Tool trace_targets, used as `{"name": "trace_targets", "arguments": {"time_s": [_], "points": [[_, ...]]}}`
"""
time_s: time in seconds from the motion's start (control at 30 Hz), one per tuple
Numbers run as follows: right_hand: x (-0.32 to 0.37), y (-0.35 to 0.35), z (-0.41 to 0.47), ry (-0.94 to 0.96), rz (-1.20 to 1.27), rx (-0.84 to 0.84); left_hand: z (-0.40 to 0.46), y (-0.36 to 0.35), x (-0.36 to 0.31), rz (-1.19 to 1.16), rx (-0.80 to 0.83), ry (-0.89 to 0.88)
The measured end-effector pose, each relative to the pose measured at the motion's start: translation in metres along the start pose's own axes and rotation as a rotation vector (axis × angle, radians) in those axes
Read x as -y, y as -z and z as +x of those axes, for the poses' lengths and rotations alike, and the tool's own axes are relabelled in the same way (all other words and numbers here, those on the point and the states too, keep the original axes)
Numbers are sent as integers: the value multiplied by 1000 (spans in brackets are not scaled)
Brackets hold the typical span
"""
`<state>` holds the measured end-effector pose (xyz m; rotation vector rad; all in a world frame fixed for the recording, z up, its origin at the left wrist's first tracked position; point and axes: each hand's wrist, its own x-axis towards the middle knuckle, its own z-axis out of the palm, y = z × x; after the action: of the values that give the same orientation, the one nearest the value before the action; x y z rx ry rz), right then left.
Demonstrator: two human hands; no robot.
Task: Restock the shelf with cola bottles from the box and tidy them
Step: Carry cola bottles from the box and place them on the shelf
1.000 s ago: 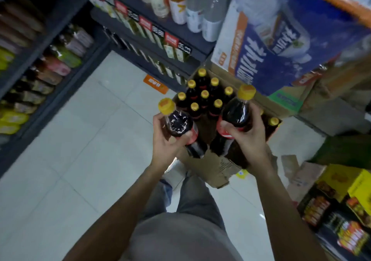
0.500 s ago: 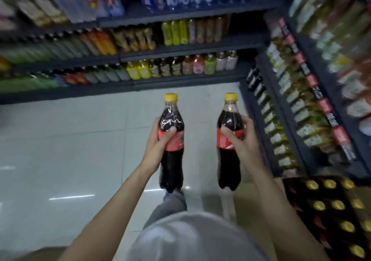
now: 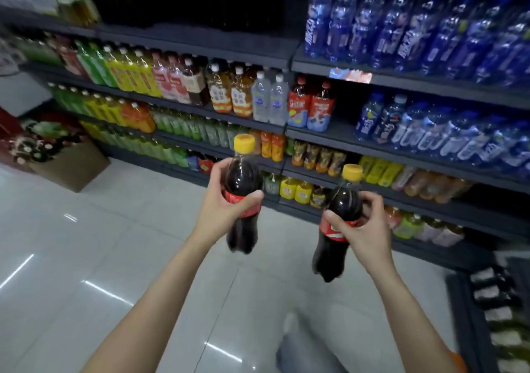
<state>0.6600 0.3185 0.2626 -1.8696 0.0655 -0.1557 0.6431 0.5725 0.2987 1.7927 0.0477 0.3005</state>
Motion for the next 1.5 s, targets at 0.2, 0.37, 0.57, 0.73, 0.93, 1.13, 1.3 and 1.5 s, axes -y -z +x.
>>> {"name": "trace_targets", "arguments": {"time_s": [0.2,0.37,0.57,0.73,0.93,1.13,1.3,1.5], "points": [[53,-72,156,241,25,70,165,23,-10,179,-137,-239],[106,-121,280,440,-10,31,305,31,-23,203,-212,-369],[145,-177,399,703,-35,-78,447,18,-14,190,-348,-397],[151,-231,490,816,-62,-201,551,-1,11,159,-352,-447],[151,-280,592,746,-63,-363,657,-13,45,132,-321,-500],[149,-298,680,658,-88,-511,730,-23,58,183,-308,-554],[158,-301,732,513,-164,-514,766,-34,67,228,-211,-724],[164,-311,769,556,-106,-533,781,-41,66,612,-434,-796]]}}
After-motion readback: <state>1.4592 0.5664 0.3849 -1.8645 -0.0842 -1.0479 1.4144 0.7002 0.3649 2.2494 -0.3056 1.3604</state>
